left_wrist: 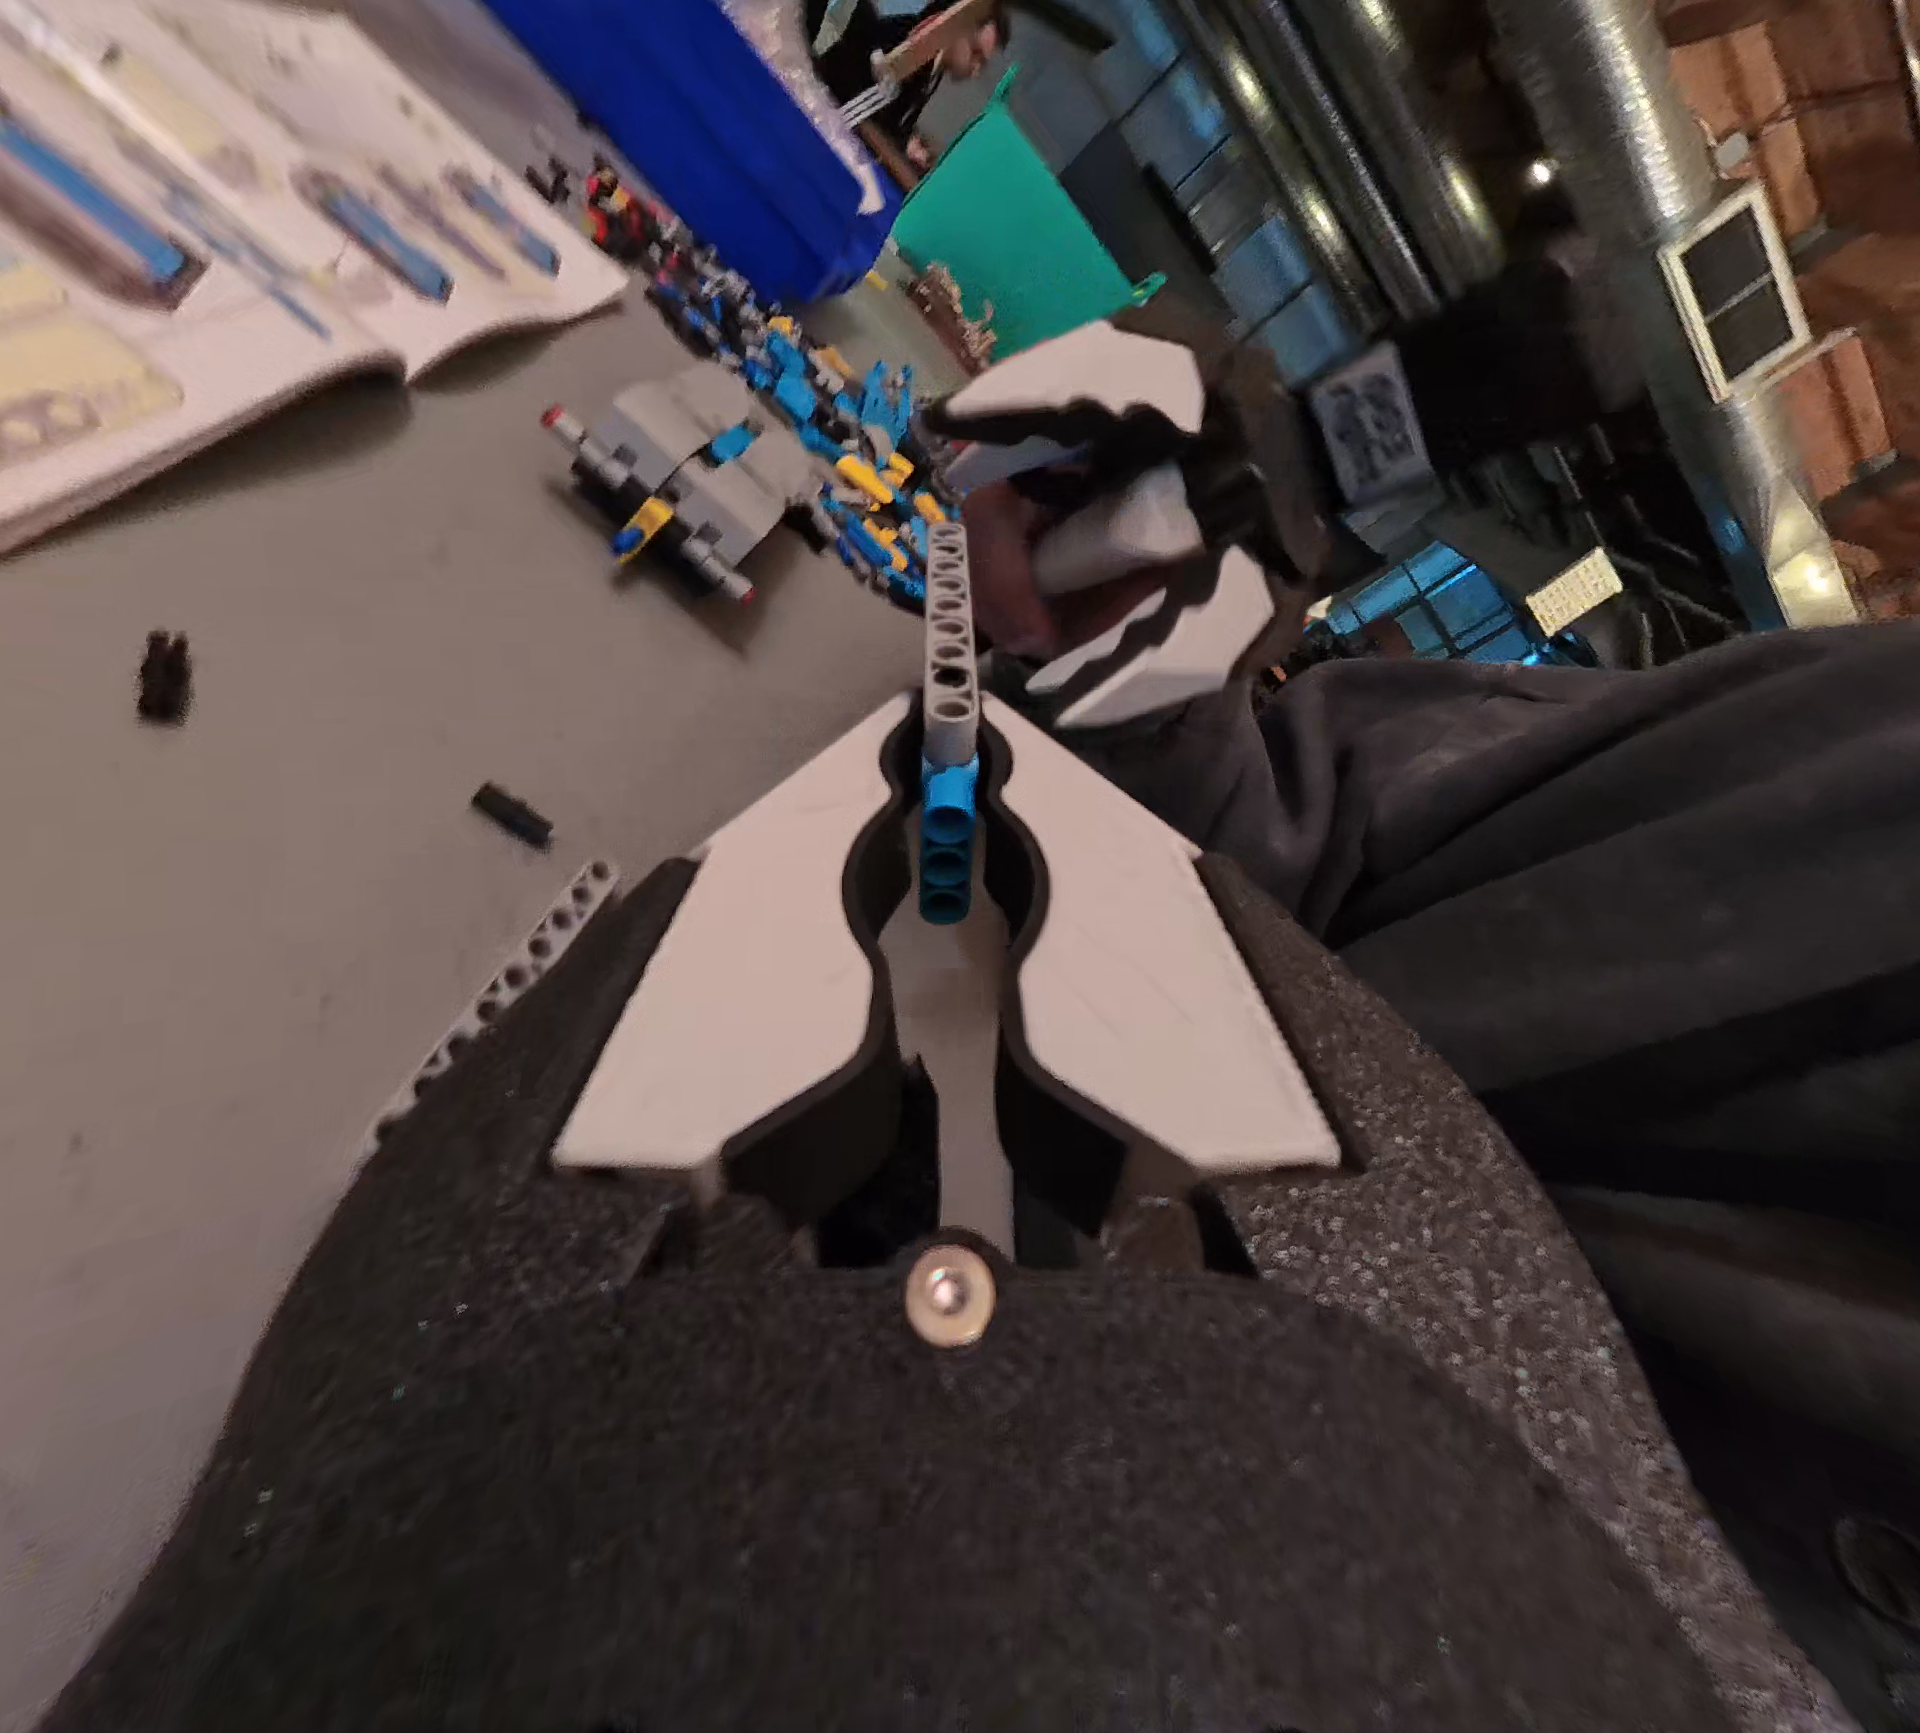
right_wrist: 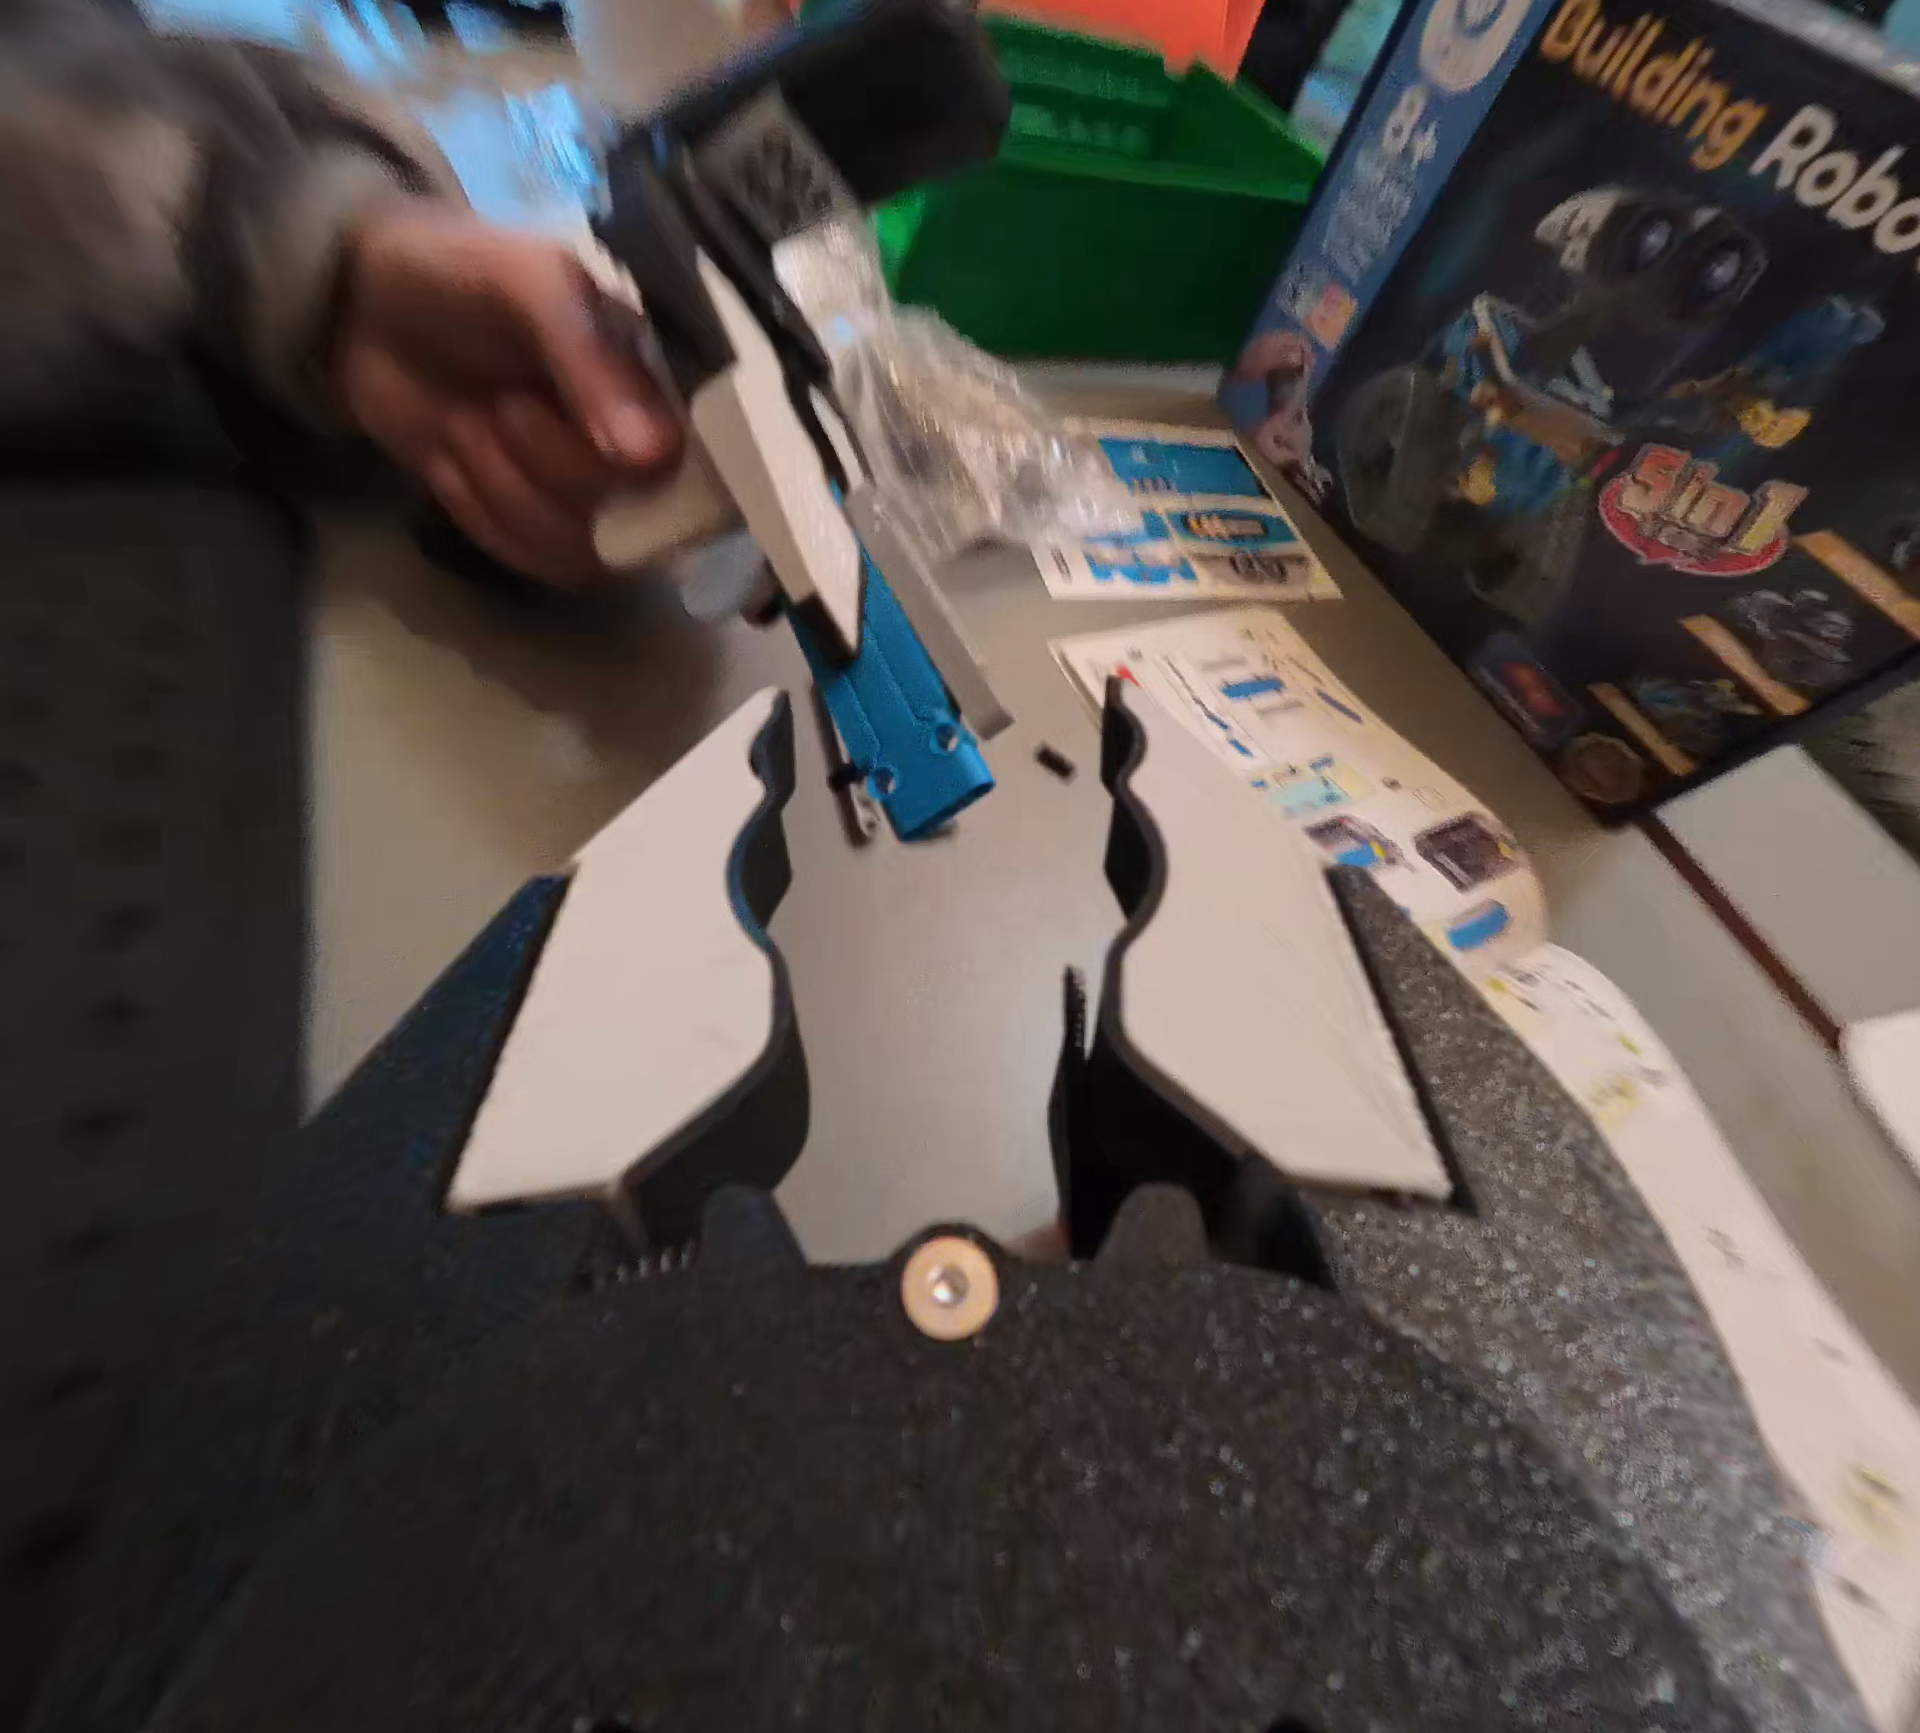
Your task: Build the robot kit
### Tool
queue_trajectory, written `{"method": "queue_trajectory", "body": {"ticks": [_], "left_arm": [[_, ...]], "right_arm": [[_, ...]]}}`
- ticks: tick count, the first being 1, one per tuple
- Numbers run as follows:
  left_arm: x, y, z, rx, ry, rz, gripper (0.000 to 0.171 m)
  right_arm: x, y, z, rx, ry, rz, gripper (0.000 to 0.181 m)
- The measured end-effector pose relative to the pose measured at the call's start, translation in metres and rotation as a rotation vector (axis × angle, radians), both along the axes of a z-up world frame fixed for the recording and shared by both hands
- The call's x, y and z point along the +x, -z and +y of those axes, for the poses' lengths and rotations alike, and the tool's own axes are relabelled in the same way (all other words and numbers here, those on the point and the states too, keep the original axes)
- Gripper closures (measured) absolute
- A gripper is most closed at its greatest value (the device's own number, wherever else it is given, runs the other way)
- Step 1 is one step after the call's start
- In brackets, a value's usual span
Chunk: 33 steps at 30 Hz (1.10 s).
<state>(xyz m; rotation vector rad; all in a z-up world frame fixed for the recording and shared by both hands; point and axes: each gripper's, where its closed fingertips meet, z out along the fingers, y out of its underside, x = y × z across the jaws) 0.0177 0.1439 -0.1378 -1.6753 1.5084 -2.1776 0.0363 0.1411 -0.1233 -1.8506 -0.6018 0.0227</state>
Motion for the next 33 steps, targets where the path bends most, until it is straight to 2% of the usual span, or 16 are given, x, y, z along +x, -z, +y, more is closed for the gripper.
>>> {"method": "queue_trajectory", "body": {"ticks": [2, 4, 7, 18, 26, 30, 33], "left_arm": [[0.000, 0.013, 0.002, -0.030, 0.009, 0.099, 0.167], [-0.001, 0.014, 0.004, -0.082, 0.014, 0.125, 0.167], [-0.003, 0.017, -0.001, -0.012, 0.035, 0.133, 0.167], [-0.003, 0.027, -0.003, 0.026, 0.035, 0.159, 0.166], [-0.001, 0.025, 0.001, 0.015, 0.017, 0.150, 0.167], [-0.002, 0.026, -0.002, 0.021, 0.034, 0.155, 0.166], [-0.005, 0.024, -0.009, 0.015, 0.079, 0.147, 0.167]], "right_arm": [[-0.001, 0.023, 0.004, -0.056, 0.030, -0.166, 0.123], [-0.006, 0.035, 0.004, -0.085, 0.024, -0.238, 0.126], [-0.005, 0.044, 0.007, -0.107, 0.040, -0.306, 0.135], [-0.006, 0.056, 0.004, -0.181, 0.049, -0.413, 0.140], [-0.005, 0.053, 0.008, -0.160, 0.070, -0.302, 0.138], [-0.021, 0.041, 0.009, -0.073, 0.023, -0.306, 0.137], [-0.024, 0.049, 0.012, -0.091, 0.022, -0.358, 0.138]]}}
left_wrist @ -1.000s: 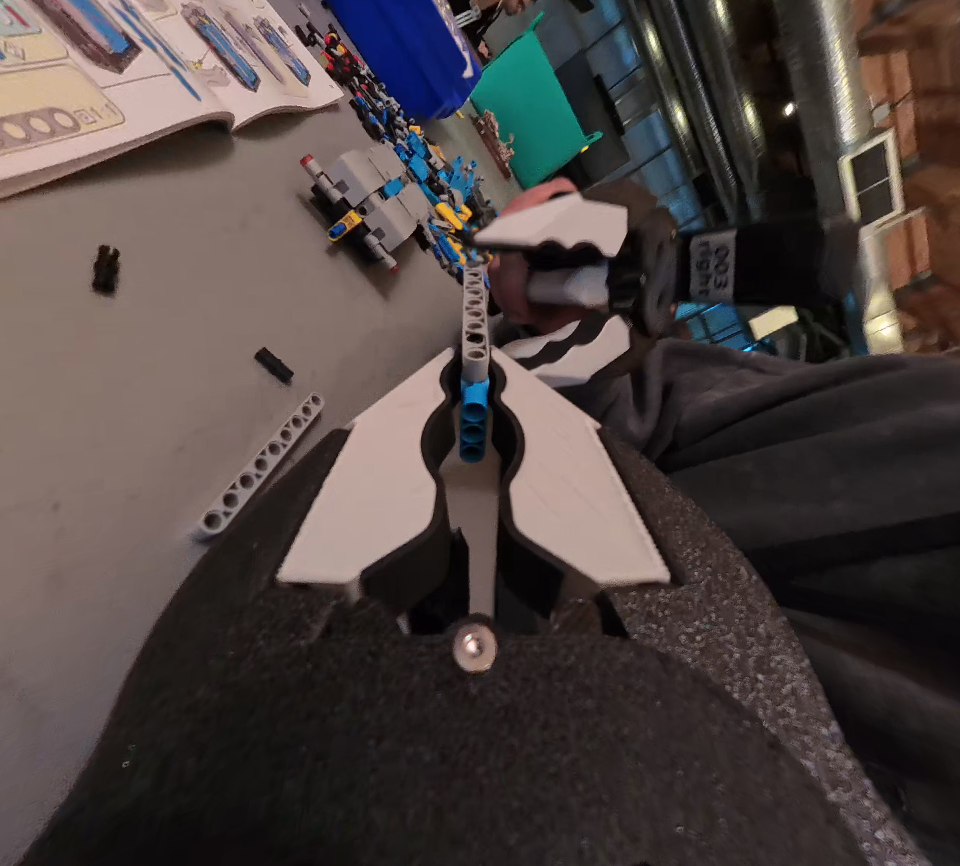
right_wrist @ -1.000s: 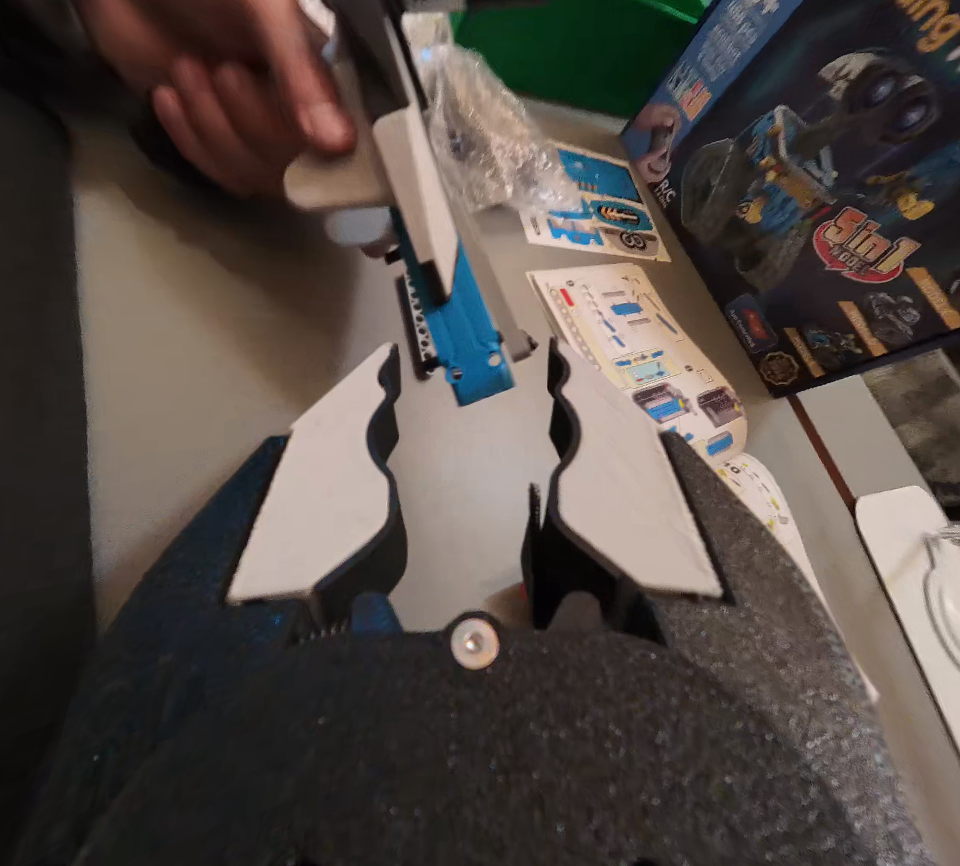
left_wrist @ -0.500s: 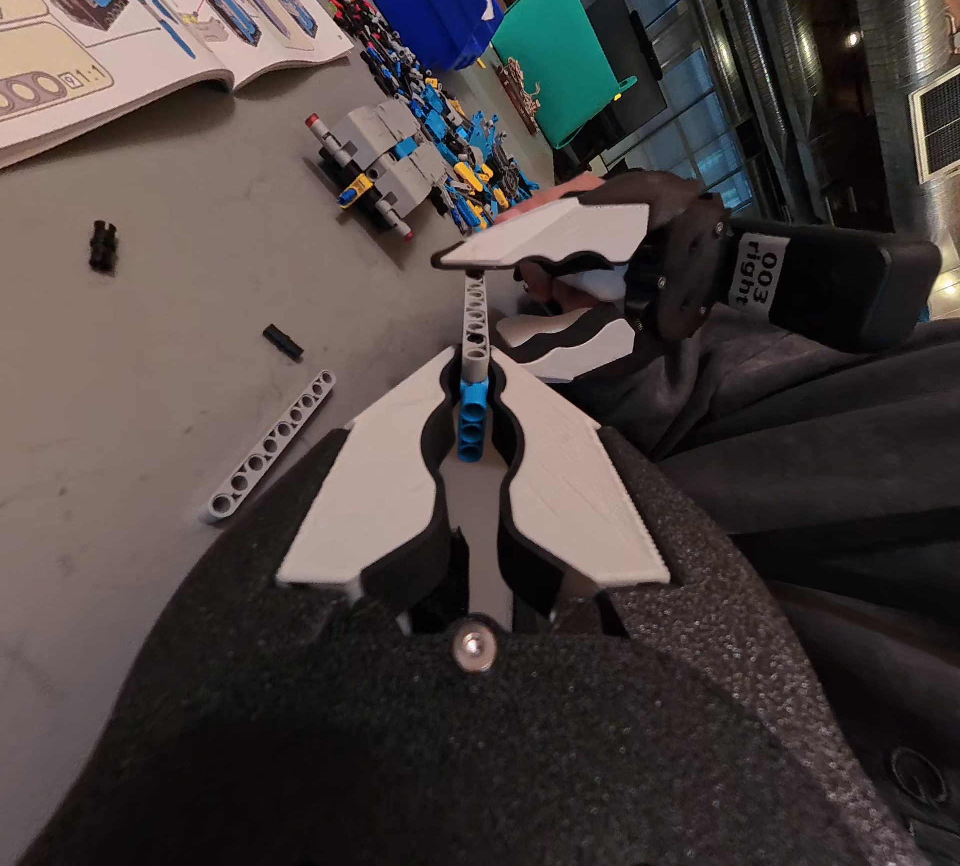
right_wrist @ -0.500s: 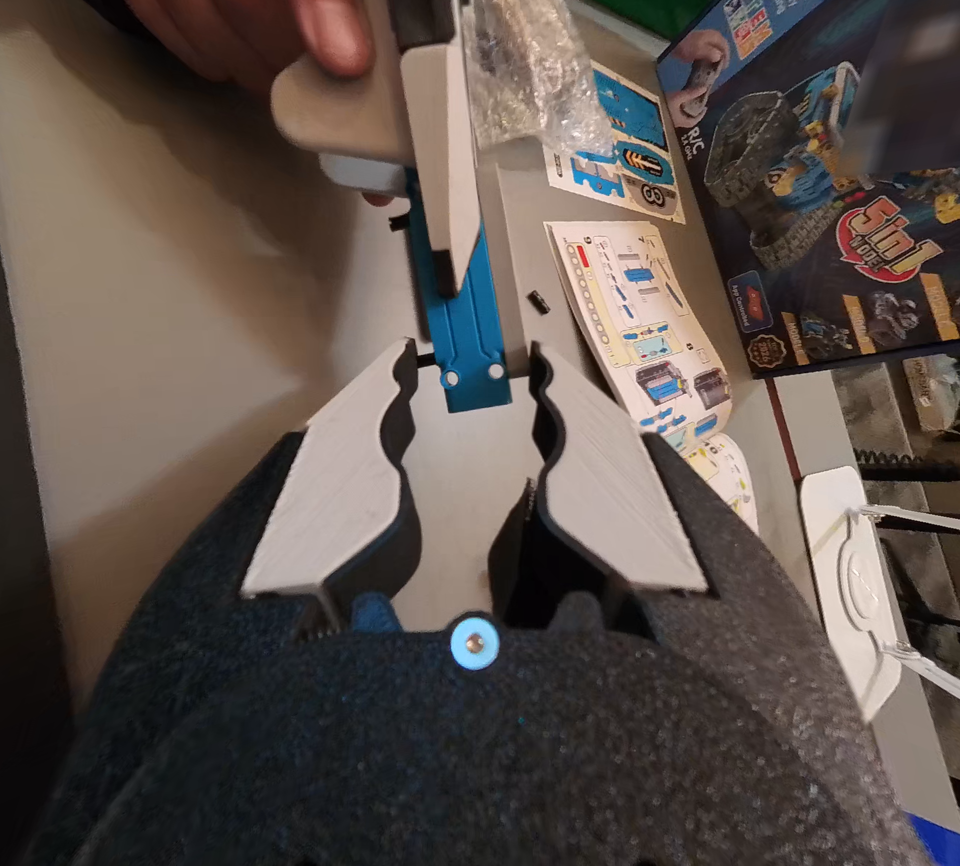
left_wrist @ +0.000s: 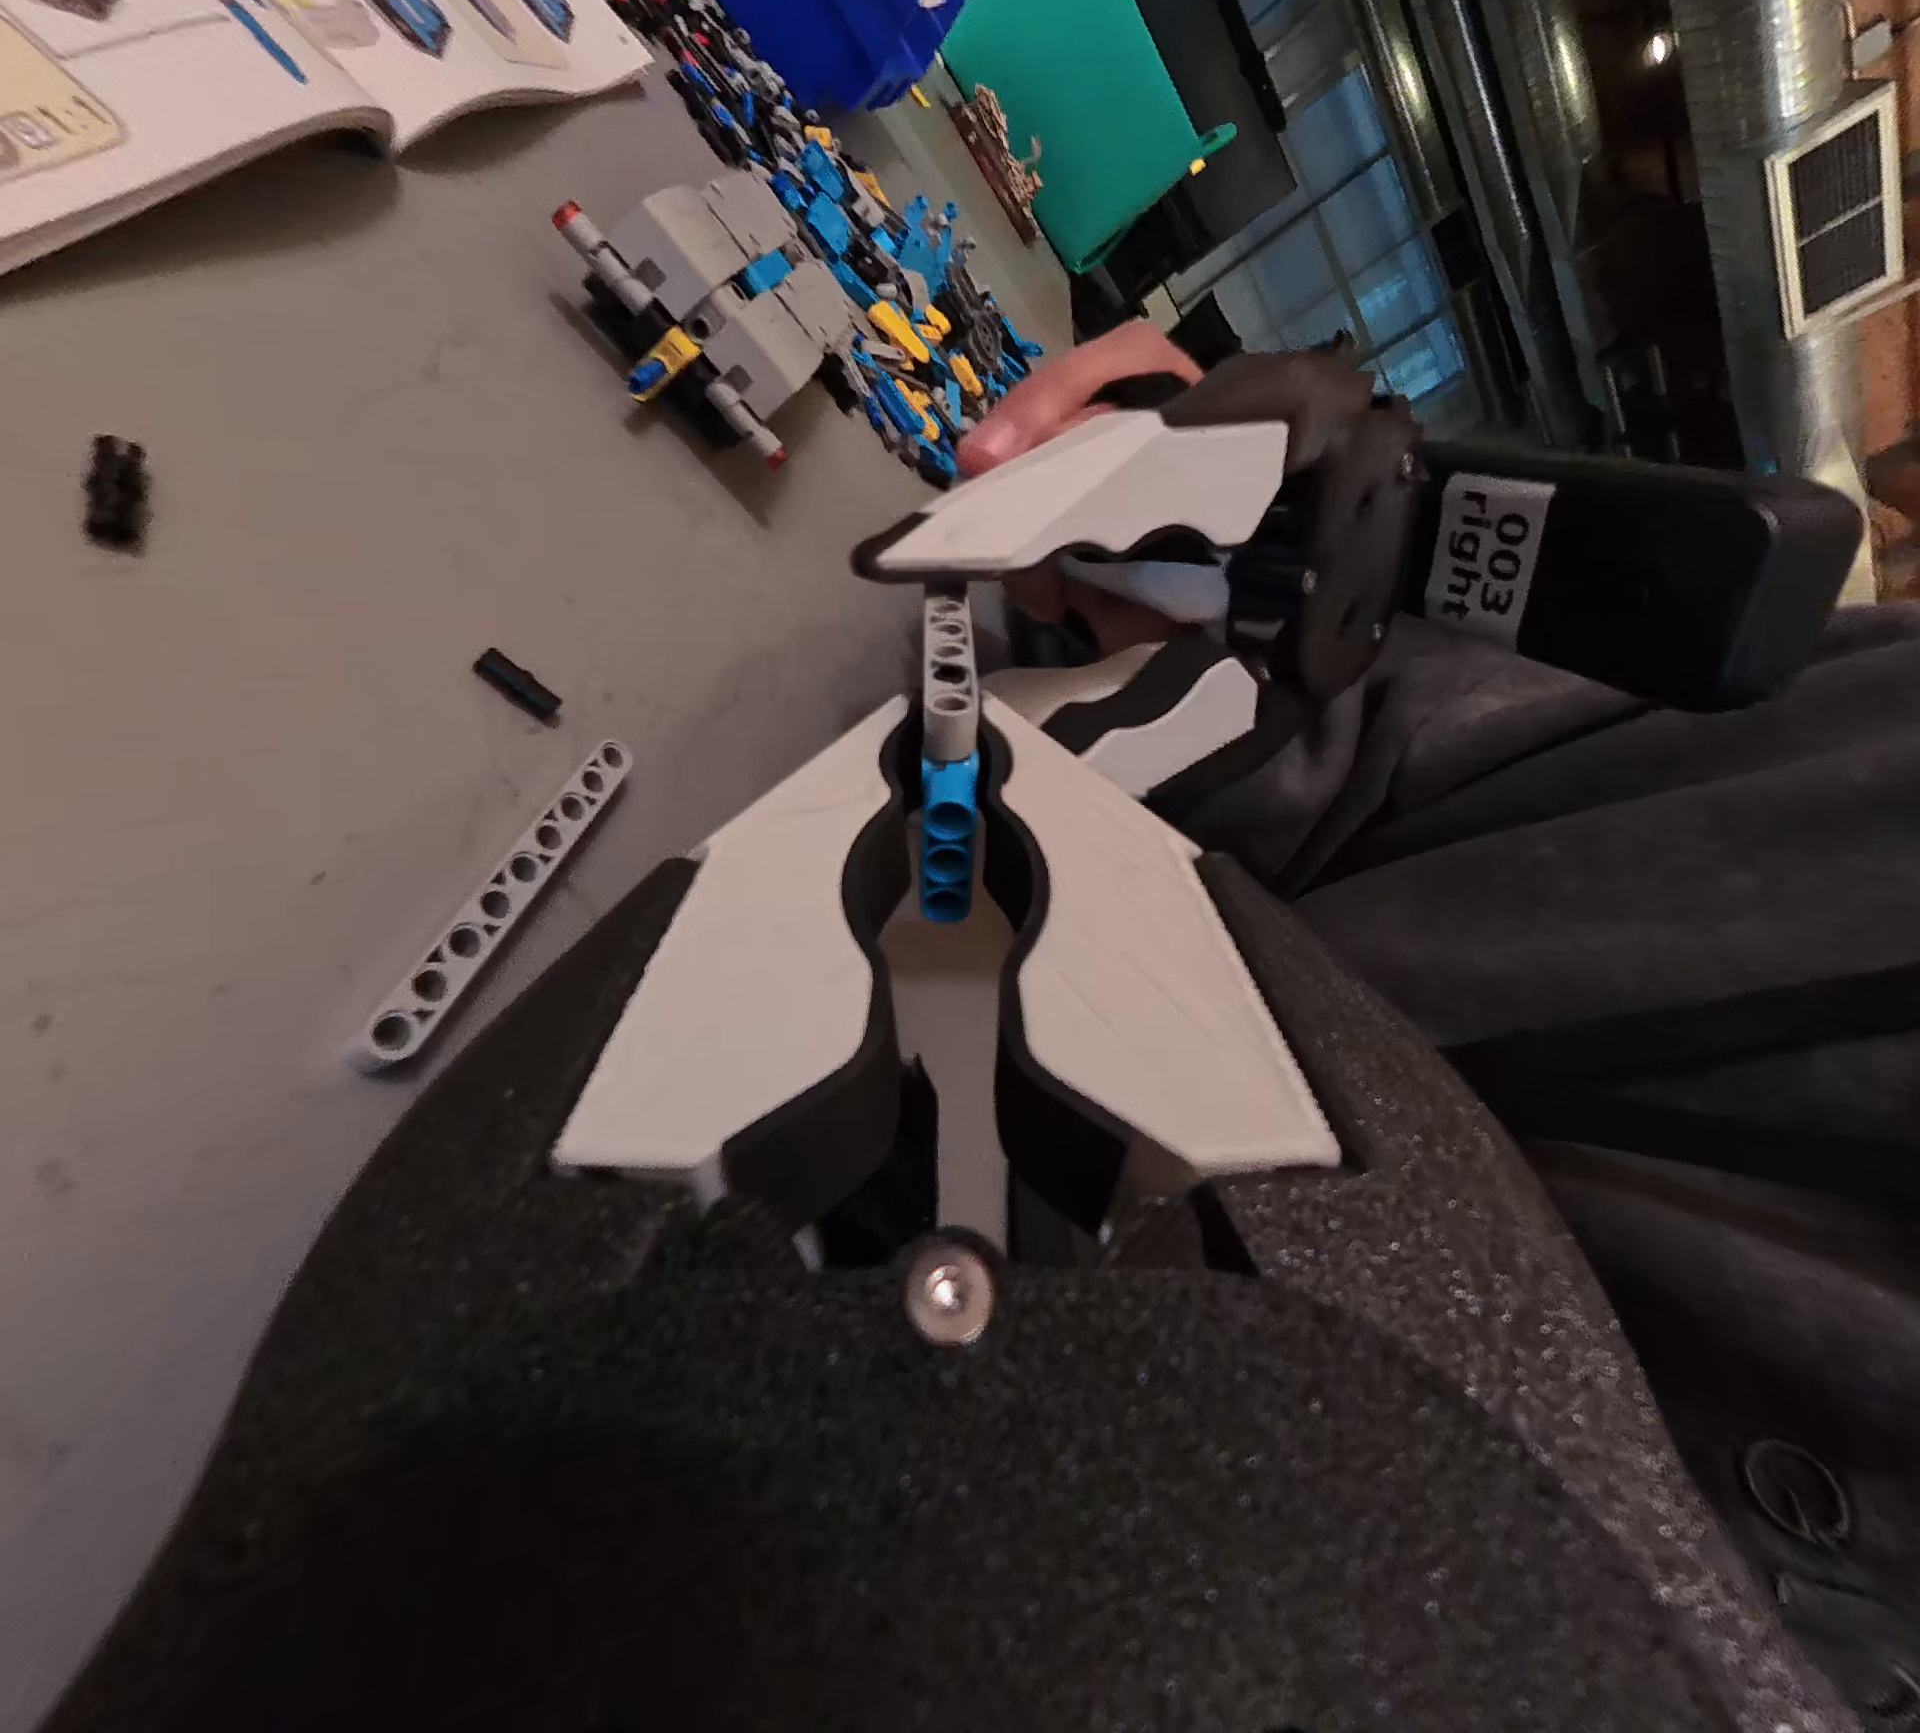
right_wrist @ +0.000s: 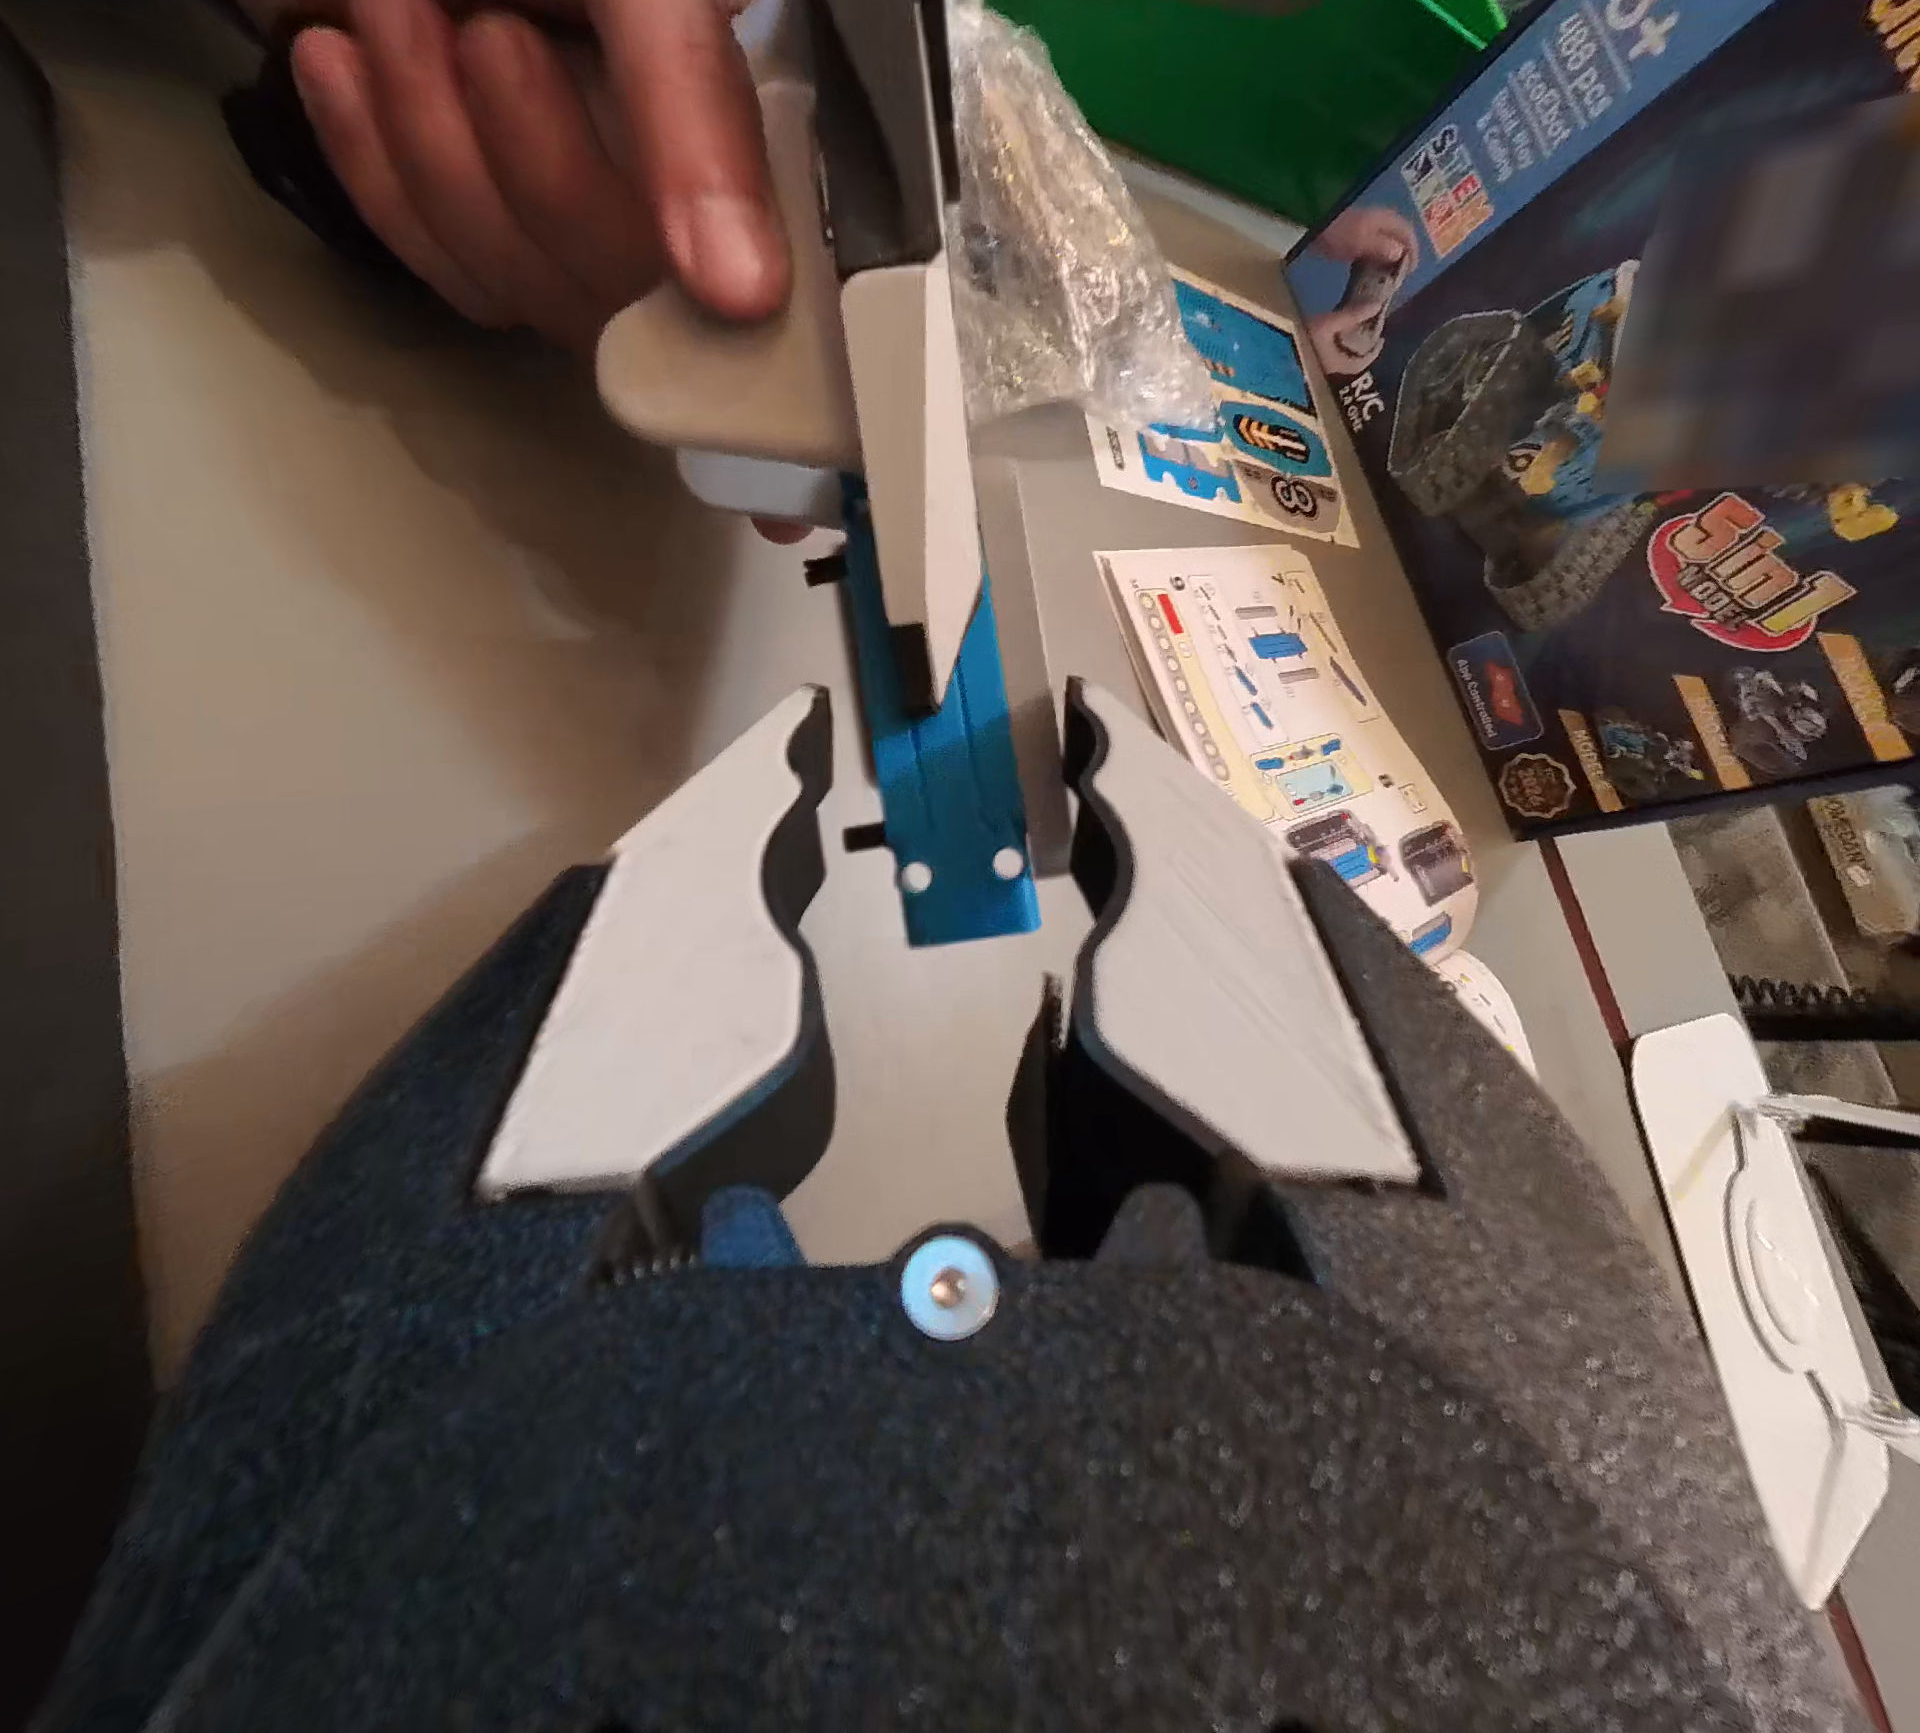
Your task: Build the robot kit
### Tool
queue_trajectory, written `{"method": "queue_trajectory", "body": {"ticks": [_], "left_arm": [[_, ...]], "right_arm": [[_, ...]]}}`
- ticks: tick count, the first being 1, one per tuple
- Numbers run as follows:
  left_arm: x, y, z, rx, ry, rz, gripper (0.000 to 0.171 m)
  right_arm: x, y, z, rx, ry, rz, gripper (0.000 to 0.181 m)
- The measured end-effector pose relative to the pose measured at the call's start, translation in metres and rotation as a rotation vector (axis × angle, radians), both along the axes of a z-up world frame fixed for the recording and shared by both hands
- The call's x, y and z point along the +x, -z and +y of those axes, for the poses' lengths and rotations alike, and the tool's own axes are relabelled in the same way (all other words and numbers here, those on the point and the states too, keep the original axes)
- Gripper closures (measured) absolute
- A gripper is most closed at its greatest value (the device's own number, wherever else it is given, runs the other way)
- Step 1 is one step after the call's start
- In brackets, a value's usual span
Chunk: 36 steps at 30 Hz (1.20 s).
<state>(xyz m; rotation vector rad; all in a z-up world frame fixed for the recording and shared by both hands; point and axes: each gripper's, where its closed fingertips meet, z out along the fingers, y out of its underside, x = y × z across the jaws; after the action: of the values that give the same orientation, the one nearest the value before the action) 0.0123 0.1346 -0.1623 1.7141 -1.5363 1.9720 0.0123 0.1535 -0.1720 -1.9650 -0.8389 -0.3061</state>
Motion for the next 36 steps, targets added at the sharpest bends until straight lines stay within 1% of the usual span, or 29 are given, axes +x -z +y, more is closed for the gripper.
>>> {"method": "queue_trajectory", "body": {"ticks": [1, 4, 6, 7, 8, 10, 13, 16, 20, 21, 23, 25, 27, 28, 30, 31, 32, 34, 35, 36], "left_arm": [[-0.003, -0.001, -0.005, -0.007, 0.034, -0.001, 0.167], [-0.006, -0.010, -0.009, -0.030, 0.070, -0.027, 0.166], [-0.003, -0.016, 0.000, -0.001, 0.028, -0.063, 0.152], [-0.002, -0.021, 0.007, -0.006, 0.002, -0.084, 0.154], [-0.001, -0.025, 0.014, -0.023, -0.021, -0.095, 0.165], [-0.001, -0.025, 0.015, -0.012, -0.024, -0.102, 0.165], [0.000, -0.019, 0.016, 0.035, -0.030, -0.089, 0.166], [0.000, -0.014, 0.012, 0.037, -0.019, -0.064, 0.166], [-0.002, -0.011, 0.009, 0.046, -0.001, -0.051, 0.166], [-0.002, -0.011, 0.007, 0.046, 0.004, -0.052, 0.166], [-0.002, -0.013, 0.006, 0.044, 0.010, -0.064, 0.166], [-0.003, -0.012, 0.007, 0.086, 0.019, -0.076, 0.165], [-0.007, -0.016, 0.009, 0.156, 0.049, -0.124, 0.166], [-0.012, -0.016, 0.009, 0.243, 0.090, -0.155, 0.165], [-0.023, -0.012, 0.011, 0.490, 0.155, -0.264, 0.165], [-0.030, -0.010, 0.007, 0.563, 0.199, -0.300, 0.165], [-0.032, -0.012, 0.005, 0.573, 0.205, -0.321, 0.165], [-0.036, -0.019, -0.002, 0.508, 0.232, -0.342, 0.165], [-0.034, -0.018, -0.002, 0.518, 0.225, -0.343, 0.165], [-0.036, -0.015, -0.004, 0.523, 0.242, -0.343, 0.165]], "right_arm": [[-0.001, 0.001, 0.000, -0.003, -0.005, -0.004, 0.143], [-0.004, -0.006, -0.004, 0.018, -0.022, 0.036, 0.146], [0.008, -0.008, -0.004, 0.014, 0.014, 0.051, 0.146], [0.014, -0.009, -0.005, 0.013, 0.031, 0.064, 0.146], [0.017, -0.011, -0.005, 0.022, 0.036, 0.087, 0.146], [0.015, -0.015, -0.007, 0.024, 0.028, 0.127, 0.146], [0.016, -0.008, -0.005, 0.014, 0.039, 0.099, 0.145], [0.004, -0.013, -0.002, 0.039, 0.012, 0.120, 0.140], [0.001, -0.006, -0.001, 0.002, 0.005, 0.069, 0.148], [0.001, -0.006, -0.003, -0.026, 0.000, 0.080, 0.148], [0.000, -0.009, -0.004, -0.010, -0.005, 0.097, 0.149], [-0.001, -0.007, -0.003, -0.027, -0.005, 0.164, 0.148], [-0.003, -0.010, -0.004, -0.048, -0.022, 0.309, 0.148], [-0.004, -0.011, -0.006, -0.097, -0.038, 0.402, 0.145], [-0.011, -0.009, -0.017, -0.233, -0.105, 0.597, 0.138], [-0.015, -0.009, -0.021, -0.286, -0.128, 0.673, 0.134], [-0.021, -0.008, -0.026, -0.328, -0.164, 0.714, 0.135], [-0.031, -0.004, -0.029, -0.366, -0.202, 0.720, 0.140], [-0.037, -0.002, -0.033, -0.392, -0.229, 0.720, 0.150], [-0.039, -0.001, -0.033, -0.403, -0.233, 0.713, 0.154]]}}
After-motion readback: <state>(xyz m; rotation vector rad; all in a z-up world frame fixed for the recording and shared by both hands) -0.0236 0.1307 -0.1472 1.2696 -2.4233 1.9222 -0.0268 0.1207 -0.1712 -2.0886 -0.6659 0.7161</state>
